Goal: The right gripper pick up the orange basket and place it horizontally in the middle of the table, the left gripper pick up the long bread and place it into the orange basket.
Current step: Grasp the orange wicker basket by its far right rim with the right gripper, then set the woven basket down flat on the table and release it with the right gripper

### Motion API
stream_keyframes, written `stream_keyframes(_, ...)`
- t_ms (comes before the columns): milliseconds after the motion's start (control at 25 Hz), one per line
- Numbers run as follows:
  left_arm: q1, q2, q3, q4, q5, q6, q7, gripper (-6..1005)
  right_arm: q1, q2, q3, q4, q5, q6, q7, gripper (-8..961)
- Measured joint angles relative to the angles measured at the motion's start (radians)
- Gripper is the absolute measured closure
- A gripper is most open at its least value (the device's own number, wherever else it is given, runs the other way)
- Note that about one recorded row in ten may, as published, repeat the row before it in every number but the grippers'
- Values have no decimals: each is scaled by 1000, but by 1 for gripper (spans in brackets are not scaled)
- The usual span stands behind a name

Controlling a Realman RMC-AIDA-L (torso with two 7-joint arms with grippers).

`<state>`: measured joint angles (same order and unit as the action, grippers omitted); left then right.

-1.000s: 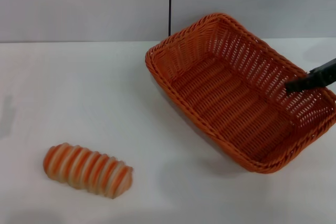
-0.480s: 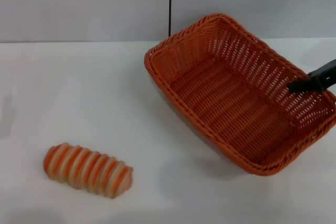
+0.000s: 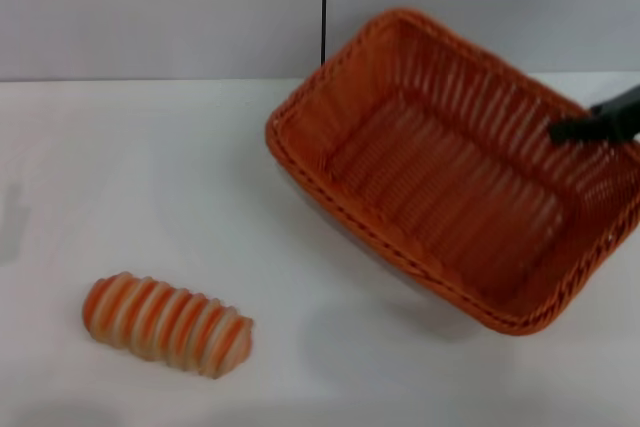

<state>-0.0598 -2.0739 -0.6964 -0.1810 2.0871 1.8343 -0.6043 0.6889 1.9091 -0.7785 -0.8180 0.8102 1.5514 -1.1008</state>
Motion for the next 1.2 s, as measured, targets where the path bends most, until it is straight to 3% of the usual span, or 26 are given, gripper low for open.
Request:
stream_keyframes(160, -2, 0, 0, 0, 1, -6, 0, 166, -30, -21, 127, -7, 153, 91, -94, 775)
stream_keyframes(280, -3, 0, 0, 0, 1, -7, 0, 166, -47, -34, 166, -4, 217, 126, -127, 768)
stream_keyframes(360, -5, 0, 0, 0, 1, -9, 0, 166, -66, -61, 187, 1, 290, 164, -156, 763)
stream_keyframes(400, -7, 0, 0, 0, 1, -11, 0, 166, -66, -61, 187, 1, 290, 164, -156, 761)
stream_keyframes(560, -13, 0, 0, -7, 1, -15, -1, 167, -78, -102, 180, -33, 341, 252, -184, 751)
stream_keyframes(600, -14, 0, 0, -9, 1, -16, -1, 167, -78, -102, 180, -33, 341, 252, -184, 749)
stream_keyframes(760, -24, 0, 0, -13, 0, -19, -2, 167, -68, -145, 96, -112, 343, 319, -202, 740)
stream_keyframes(960, -37, 0, 3, -14, 5, -32, -2, 167, -37, -165, -46, -148, 338, 321, -203, 728)
stream_keyframes(1200, -40, 1, 9, -13, 7, -47, -2, 167, 32, -155, -141, -119, 265, 318, -232, 714)
